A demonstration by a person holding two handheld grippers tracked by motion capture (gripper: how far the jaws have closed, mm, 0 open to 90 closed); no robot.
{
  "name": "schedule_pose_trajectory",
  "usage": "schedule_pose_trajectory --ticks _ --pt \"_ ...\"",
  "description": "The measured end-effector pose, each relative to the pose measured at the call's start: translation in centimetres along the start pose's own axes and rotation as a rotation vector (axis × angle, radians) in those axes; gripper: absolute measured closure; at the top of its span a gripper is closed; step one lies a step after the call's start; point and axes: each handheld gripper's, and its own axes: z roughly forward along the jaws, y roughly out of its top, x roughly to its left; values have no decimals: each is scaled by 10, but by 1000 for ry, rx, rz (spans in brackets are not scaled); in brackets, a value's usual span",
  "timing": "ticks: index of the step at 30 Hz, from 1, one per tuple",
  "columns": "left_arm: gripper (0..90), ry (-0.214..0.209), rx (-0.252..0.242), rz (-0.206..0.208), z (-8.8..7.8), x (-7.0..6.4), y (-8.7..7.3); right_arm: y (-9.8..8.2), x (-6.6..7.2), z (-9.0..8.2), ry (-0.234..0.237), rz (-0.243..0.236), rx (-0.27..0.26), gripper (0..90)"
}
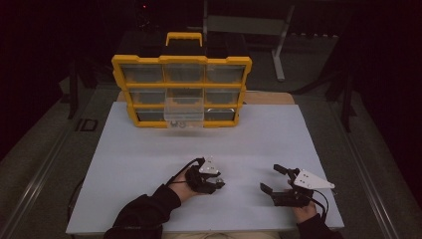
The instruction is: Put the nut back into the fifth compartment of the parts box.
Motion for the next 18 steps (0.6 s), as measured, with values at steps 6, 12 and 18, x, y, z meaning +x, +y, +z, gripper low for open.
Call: schedule_pose_trajectory --ticks 6,12,18 --pt "629 -2 4 23 2 -3 2 0 0 0 -1 -1 0 136" --pt "681 0 5 36 2 -3 3 0 0 0 0 -1 -1 136" --pt "687 9 9 31 -5 -2 5 0 0 0 -1 2 -2 136"
